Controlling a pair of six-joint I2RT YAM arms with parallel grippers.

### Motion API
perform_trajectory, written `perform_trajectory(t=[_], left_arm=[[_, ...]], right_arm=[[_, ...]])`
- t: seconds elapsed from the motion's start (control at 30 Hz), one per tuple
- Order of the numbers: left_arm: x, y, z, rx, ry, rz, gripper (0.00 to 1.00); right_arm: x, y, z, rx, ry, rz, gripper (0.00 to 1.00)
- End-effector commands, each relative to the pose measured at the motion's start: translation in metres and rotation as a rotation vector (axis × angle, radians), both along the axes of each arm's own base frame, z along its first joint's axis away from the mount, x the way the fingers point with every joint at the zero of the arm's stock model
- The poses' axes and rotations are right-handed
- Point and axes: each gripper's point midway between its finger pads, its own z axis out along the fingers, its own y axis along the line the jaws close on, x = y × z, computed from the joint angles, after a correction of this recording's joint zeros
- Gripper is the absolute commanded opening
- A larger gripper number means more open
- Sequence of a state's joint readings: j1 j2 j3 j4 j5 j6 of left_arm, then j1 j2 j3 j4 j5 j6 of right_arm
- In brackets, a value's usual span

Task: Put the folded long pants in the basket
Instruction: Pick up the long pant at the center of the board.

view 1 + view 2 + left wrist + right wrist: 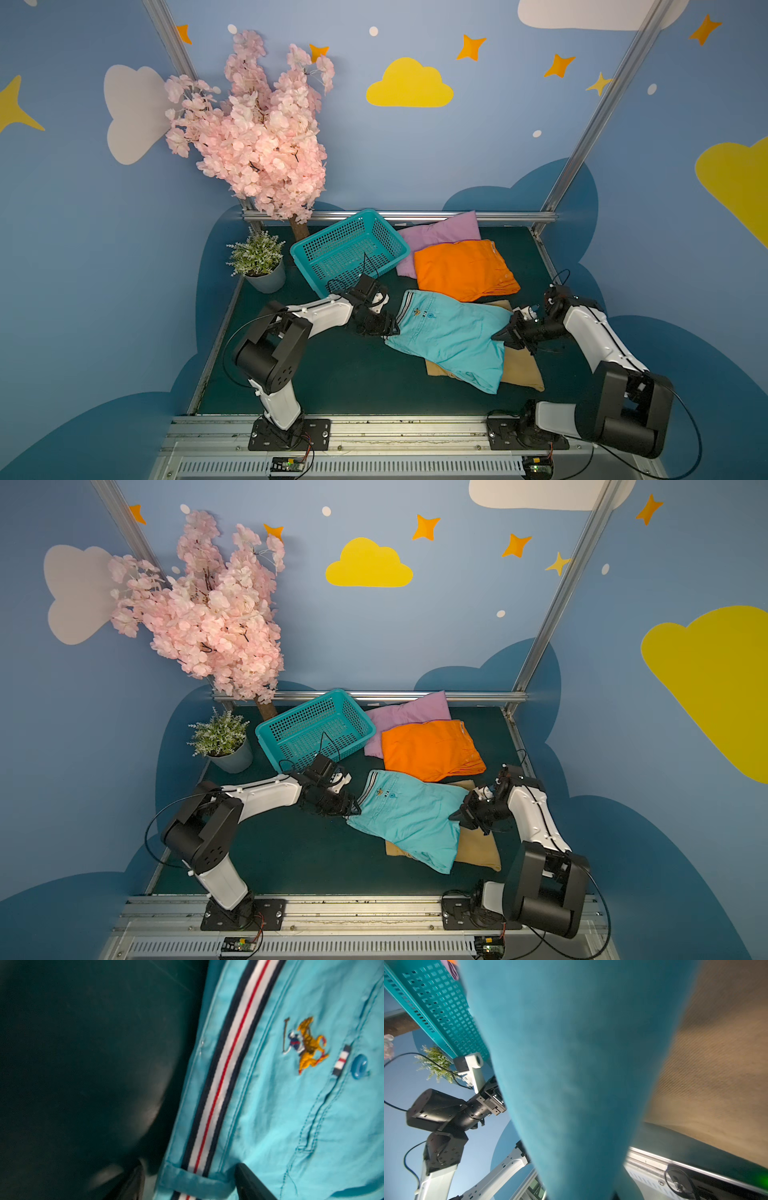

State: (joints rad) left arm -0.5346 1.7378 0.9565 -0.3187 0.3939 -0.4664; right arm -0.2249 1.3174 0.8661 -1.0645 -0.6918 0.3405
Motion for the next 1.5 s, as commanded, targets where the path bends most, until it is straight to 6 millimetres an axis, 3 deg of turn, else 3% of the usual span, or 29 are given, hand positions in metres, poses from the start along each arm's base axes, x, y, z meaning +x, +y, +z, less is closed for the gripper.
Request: perform_trajectory(t=[0.0, 0.13, 0.2, 0.33, 0.5, 0.67, 1.0, 1.23, 1.47], left_arm=[[-0.015, 0.005, -0.014, 0.013, 0.069, 0.039, 0.73], [-0.015, -0.007, 0.0, -0.083, 0.063, 0.052, 0.75], [-0.017, -0.027, 0.007, -0.196, 0.096, 0.05, 0.74], [-0.032, -0.05, -0.003, -0.186, 0.118, 0.012, 0.72], [-0.052, -0.043, -0.029, -0.148, 0.17, 0.054, 0.7], [-0.059, -0.04, -0.034, -0.147, 0.197, 0.065, 0.65], [-0.054, -0.044, -0.037, -0.171, 0.184, 0.093, 0.36], [-0.051, -0.06, -0.037, -0.22, 0.189, 0.073, 0.04], [-0.05, -0.038, -0.019, -0.077, 0.118, 0.071, 0.03]], right_arm=[[0.008, -0.021, 0.01, -0.074, -0.049, -0.044, 0.0], [0.009, -0.025, 0.005, -0.092, -0.027, -0.055, 0.0], [0.011, -0.026, 0.004, -0.094, -0.025, -0.056, 0.0], [0.014, -0.029, 0.004, -0.091, -0.027, -0.062, 0.0], [0.013, -0.027, 0.003, -0.081, -0.032, -0.066, 0.0], [0.013, -0.024, 0.003, -0.068, -0.038, -0.061, 0.0], [0.013, -0.02, 0.004, -0.046, -0.044, -0.056, 0.0], [0.011, -0.021, 0.007, -0.056, -0.072, -0.063, 0.0], [0.01, -0.011, 0.019, -0.007, -0.093, -0.05, 0.0]])
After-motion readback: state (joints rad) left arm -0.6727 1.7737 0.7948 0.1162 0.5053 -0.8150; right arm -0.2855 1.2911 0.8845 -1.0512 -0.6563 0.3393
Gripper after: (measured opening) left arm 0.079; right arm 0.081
